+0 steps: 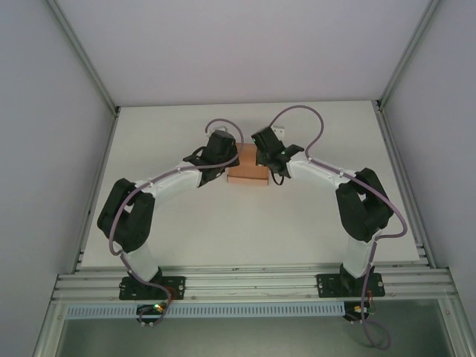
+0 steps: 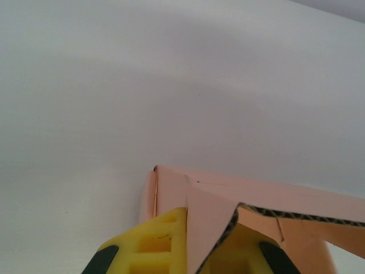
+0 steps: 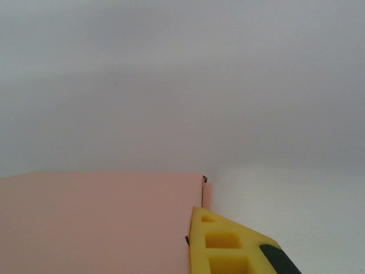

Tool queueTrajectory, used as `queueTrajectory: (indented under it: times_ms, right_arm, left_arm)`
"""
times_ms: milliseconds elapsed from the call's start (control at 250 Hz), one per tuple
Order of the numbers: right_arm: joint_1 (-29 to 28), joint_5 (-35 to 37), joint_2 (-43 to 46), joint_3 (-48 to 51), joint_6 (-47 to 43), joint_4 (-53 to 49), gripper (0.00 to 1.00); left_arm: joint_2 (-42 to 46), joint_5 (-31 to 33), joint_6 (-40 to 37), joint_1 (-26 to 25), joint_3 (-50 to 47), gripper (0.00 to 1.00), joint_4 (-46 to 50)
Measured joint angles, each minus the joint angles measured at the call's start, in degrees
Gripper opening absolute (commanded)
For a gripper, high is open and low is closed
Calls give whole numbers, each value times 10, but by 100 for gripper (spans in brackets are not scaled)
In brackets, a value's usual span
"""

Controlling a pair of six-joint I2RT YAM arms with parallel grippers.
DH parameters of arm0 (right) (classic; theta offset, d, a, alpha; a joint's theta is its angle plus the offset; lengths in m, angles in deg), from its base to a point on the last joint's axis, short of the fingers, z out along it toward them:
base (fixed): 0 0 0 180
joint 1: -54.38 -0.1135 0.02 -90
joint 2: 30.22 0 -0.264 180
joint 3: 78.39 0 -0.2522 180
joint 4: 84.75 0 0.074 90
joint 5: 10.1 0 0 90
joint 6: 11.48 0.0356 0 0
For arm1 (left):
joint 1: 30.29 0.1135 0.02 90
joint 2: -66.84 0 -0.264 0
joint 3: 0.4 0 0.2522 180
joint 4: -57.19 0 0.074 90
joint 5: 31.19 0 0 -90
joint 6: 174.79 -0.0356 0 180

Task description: Assemble paper box

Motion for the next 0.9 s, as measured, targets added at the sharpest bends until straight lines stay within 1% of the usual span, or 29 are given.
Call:
queueTrajectory:
  times_ms: [164, 216, 268, 347, 435, 519, 559, 627, 703, 723, 747, 902]
  right_arm:
    - [-13, 24, 16, 60, -15, 48, 6]
    - [-16, 27, 31, 88, -28, 77, 7]
    - [-21, 32, 48, 120, -47, 113, 7]
    - [-33, 34, 77, 179, -75, 180, 6]
    - [-47, 35, 107, 240, -105, 253, 6]
    - [-57, 37, 124, 287, -134, 310, 6]
    - [-62, 38, 128, 303, -146, 333, 6]
    - [-67, 38, 130, 320, -160, 363, 6]
    - [-76, 42, 130, 334, -171, 390, 6]
    - [-78, 43, 129, 337, -174, 395, 6]
    - [-82, 44, 129, 341, -179, 402, 6]
    - [-99, 49, 129, 362, -191, 437, 10]
  left_arm:
    - [4, -4, 5, -10, -37, 1, -26]
    - [13, -5, 5, -12, -49, 10, -30]
    - [26, -7, 4, -17, -64, 14, -31]
    - [46, -12, 1, -28, -94, 26, -20]
    - [63, -15, -21, -41, -121, 50, 5]
    - [78, -8, -34, -52, -127, 55, 39]
    - [88, -7, -42, -56, -127, 60, 51]
    - [108, -7, -55, -61, -127, 79, 70]
    - [136, -12, -66, -64, -127, 90, 83]
    - [144, -14, -64, -64, -127, 95, 86]
    - [153, -16, -65, -64, -127, 99, 89]
    - [214, -24, -66, -67, -127, 100, 111]
